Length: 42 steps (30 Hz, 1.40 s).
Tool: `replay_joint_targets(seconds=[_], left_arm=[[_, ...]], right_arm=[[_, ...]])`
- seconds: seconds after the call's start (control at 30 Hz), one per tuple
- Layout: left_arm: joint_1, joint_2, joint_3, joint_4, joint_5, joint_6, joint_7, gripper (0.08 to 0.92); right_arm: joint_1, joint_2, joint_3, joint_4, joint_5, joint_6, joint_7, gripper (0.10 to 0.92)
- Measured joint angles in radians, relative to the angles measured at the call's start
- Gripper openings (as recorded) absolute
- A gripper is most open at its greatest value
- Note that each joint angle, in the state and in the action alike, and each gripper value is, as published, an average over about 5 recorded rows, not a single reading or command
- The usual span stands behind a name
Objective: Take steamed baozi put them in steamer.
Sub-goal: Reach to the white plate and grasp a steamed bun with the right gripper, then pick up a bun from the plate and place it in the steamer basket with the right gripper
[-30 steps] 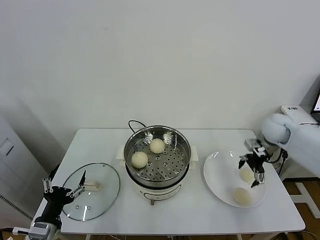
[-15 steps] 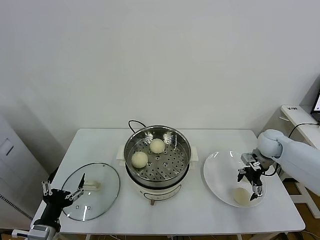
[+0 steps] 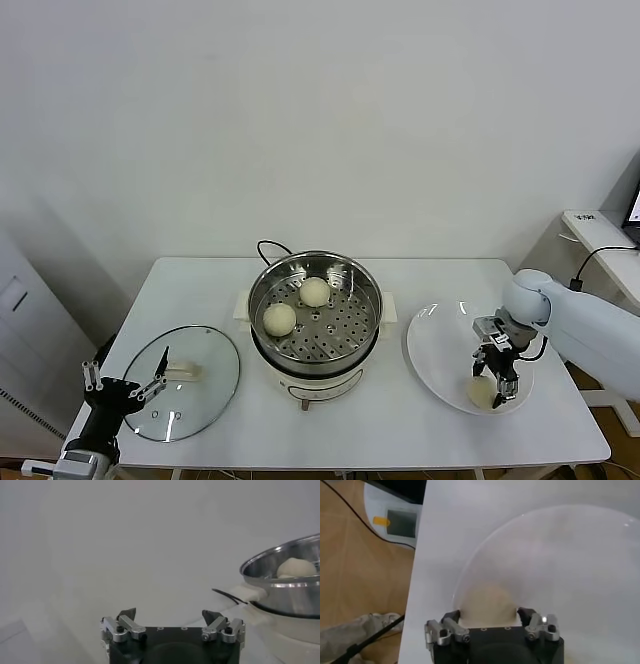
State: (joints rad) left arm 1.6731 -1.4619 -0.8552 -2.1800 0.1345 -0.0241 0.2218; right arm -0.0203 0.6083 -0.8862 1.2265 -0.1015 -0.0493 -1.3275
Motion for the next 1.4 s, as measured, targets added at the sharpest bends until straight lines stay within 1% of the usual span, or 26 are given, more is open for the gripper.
replay_joint_targets(seconds=[0.13, 0.3, 0.53, 0.73, 0.87, 1.07, 1.2, 1.4], left_arm=[[0.000, -0.003, 0.000, -0.001, 0.000, 0.000, 0.000, 0.823], [-0.004, -0.004, -0.003, -0.002, -0.001, 0.000, 0.000, 0.823], [-0.016, -0.001, -0.007, -0.004, -0.004, 0.006, -0.002, 0.823], [-0.026, -0.004, -0.004, -0.010, -0.005, 0.012, -0.003, 0.823], [-0.032, -0.011, -0.004, -0.010, -0.005, 0.013, -0.004, 0.823], [-0.029, -0.013, -0.009, -0.010, -0.007, 0.013, -0.004, 0.823], [-0.028, -0.014, -0.014, -0.011, -0.011, 0.013, -0.004, 0.823], [-0.029, -0.020, -0.019, -0.012, -0.016, 0.014, -0.004, 0.823]], right_arm=[[0.010, 0.001, -0.003, 0.001, -0.001, 0.005, 0.002, 0.463], [0.057, 0.010, -0.020, -0.003, 0.019, 0.013, 0.000, 0.402], [0.260, 0.060, -0.115, -0.035, 0.123, 0.031, -0.014, 0.395], [0.507, 0.168, -0.231, -0.065, 0.259, 0.072, -0.021, 0.395], [0.619, 0.244, -0.270, -0.038, 0.292, 0.123, -0.015, 0.392], [0.669, 0.345, -0.272, 0.074, 0.237, 0.204, 0.004, 0.391], [0.645, 0.412, -0.266, 0.143, 0.157, 0.259, 0.023, 0.390], [0.574, 0.486, -0.248, 0.208, 0.025, 0.349, 0.048, 0.390]])
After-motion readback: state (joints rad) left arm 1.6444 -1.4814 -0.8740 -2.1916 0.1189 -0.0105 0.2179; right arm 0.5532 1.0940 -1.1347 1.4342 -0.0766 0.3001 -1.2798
